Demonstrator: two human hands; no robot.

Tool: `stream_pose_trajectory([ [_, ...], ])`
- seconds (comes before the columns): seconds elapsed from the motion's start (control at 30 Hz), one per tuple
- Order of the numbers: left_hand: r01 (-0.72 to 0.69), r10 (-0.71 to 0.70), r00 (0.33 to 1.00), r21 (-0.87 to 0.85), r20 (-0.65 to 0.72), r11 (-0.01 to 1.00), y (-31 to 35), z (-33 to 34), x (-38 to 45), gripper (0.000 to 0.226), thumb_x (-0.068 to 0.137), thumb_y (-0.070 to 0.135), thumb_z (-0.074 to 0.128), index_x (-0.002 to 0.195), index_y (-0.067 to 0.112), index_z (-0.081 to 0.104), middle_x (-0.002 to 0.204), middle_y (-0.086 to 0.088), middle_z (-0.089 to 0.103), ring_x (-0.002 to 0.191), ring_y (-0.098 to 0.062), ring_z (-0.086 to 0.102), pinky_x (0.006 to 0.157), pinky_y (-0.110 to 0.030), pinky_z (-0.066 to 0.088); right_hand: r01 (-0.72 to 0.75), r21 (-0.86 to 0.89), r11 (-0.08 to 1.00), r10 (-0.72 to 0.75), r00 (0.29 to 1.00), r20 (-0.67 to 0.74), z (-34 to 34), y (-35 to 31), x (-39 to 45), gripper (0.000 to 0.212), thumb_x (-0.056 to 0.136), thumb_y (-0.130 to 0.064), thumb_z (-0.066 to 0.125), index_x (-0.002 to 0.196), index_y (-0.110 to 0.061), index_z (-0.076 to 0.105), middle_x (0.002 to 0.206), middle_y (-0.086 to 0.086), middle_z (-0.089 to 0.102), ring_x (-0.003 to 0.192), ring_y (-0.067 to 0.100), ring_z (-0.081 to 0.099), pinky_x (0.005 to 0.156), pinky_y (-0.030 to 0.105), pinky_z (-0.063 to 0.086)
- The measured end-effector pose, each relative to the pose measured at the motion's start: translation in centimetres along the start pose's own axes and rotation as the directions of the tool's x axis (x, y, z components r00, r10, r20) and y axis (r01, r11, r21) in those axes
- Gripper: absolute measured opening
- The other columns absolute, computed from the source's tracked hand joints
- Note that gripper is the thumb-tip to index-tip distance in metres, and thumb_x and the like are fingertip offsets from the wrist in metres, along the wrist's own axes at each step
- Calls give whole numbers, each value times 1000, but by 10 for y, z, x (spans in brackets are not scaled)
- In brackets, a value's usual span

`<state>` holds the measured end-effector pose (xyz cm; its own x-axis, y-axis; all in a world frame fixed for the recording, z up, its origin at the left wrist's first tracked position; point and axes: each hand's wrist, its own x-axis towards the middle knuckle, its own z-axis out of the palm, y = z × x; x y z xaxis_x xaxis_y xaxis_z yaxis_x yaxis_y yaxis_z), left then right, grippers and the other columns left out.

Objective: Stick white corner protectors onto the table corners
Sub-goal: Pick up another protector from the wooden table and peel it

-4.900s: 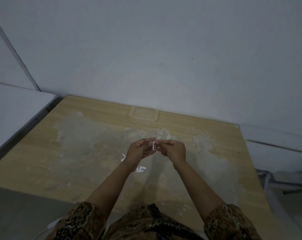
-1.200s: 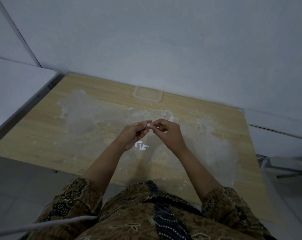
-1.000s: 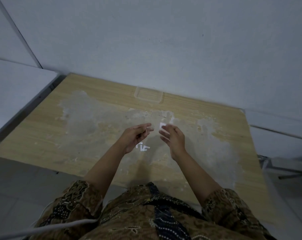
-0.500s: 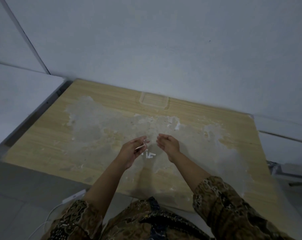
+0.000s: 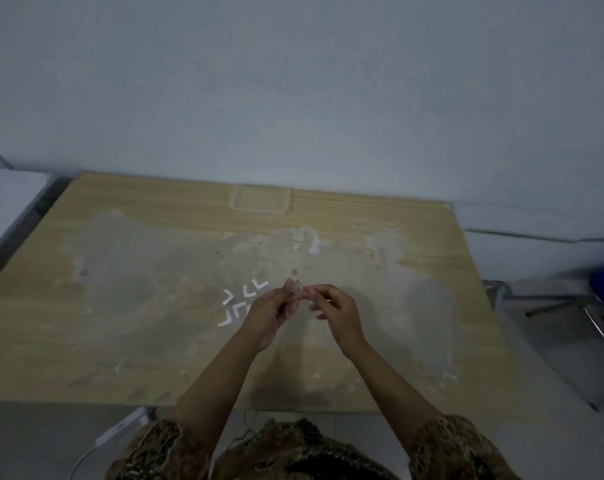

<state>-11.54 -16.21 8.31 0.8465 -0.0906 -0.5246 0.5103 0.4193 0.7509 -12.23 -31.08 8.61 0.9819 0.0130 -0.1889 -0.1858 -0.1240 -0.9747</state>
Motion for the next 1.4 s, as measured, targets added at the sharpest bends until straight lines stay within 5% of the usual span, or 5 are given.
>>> stream_pose_trajectory([
  [0.17,14,-15,1000,109,13,994,-17,55,11,27,88,27,63,74,5,63,56,1,56,55,-10,47,57,-17,46,-30,27,999,32,995,-99,-51,5,-13,6,83,-19,73,84,-13,74,78,-1,71,71,8,64,63,19,50],
  [0.57,-144,37,968,434,247,889,-106,213,15,10,86,16,67,87,7,72,79,-10,65,72,-16,57,69,-19,52,-98,82,992,114,970,-214,-238,36,-55,9,87,0,64,82,0,57,83,25,68,68,19,67,63,26,52],
  [1.03,269,-334,937,404,98,874,-255,345,-18,10,82,10,70,87,1,70,80,-13,63,62,-12,56,57,-21,47,-294,164,942,321,931,-175,-411,109,-115,22,85,-8,70,106,-10,69,97,16,70,85,21,68,73,23,58],
  [1.2,585,-607,783,172,137,793,-287,358,-36,12,90,4,60,101,-1,63,101,-13,63,92,-20,61,68,-20,58,-364,158,918,396,867,-304,-437,136,-136,23,82,-7,73,104,-2,70,94,17,72,80,19,69,66,17,57],
  [1.4,683,-684,730,8,14,730,-322,358,-35,11,89,1,61,98,-2,55,100,-13,49,94,-25,55,97,-34,47,-439,184,880,476,815,-330,-446,160,-140,21,82,-7,73,102,-1,71,85,15,69,71,18,66,62,18,58],
])
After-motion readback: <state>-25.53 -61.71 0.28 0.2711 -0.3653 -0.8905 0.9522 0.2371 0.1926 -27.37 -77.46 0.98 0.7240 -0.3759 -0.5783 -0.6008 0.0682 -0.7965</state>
